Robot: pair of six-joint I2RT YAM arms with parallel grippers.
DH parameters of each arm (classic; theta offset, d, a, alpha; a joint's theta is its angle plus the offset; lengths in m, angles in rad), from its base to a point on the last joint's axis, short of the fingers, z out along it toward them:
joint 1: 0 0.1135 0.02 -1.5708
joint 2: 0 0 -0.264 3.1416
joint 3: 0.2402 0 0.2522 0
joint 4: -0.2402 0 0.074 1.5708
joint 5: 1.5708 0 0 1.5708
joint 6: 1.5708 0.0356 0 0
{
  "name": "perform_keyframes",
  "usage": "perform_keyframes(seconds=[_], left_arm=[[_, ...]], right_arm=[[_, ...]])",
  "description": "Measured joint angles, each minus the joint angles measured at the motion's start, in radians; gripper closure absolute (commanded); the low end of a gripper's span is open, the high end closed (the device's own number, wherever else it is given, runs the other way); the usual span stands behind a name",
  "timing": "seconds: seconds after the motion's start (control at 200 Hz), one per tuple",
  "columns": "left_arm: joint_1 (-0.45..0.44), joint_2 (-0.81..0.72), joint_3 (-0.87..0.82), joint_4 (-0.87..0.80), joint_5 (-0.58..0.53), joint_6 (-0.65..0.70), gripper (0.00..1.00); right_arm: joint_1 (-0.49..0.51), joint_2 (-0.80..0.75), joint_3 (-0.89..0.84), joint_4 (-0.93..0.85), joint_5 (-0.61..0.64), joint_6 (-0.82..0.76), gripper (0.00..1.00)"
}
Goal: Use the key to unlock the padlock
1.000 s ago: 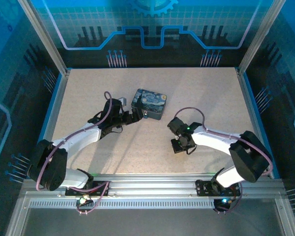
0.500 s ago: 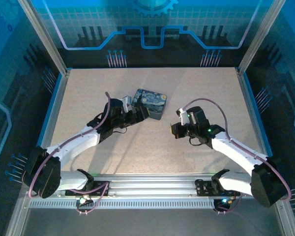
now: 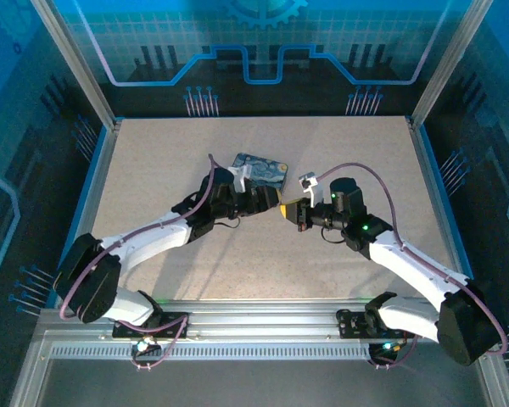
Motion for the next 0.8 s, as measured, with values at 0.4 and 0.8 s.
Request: perform_keyframes(seconds=[0.4, 0.8], left_arm=[[-0.01, 0.039, 0.021, 0.045, 0.013, -0.008, 0.71], [-0.014, 0.019, 0.018, 0.065, 0.01, 0.032, 1.0]], right_arm=[[0.0, 0.0, 0.0, -0.002, -0.029, -0.019, 1.0], [-0.087, 0.0, -0.029, 0.072, -0.157, 0.043, 0.68]])
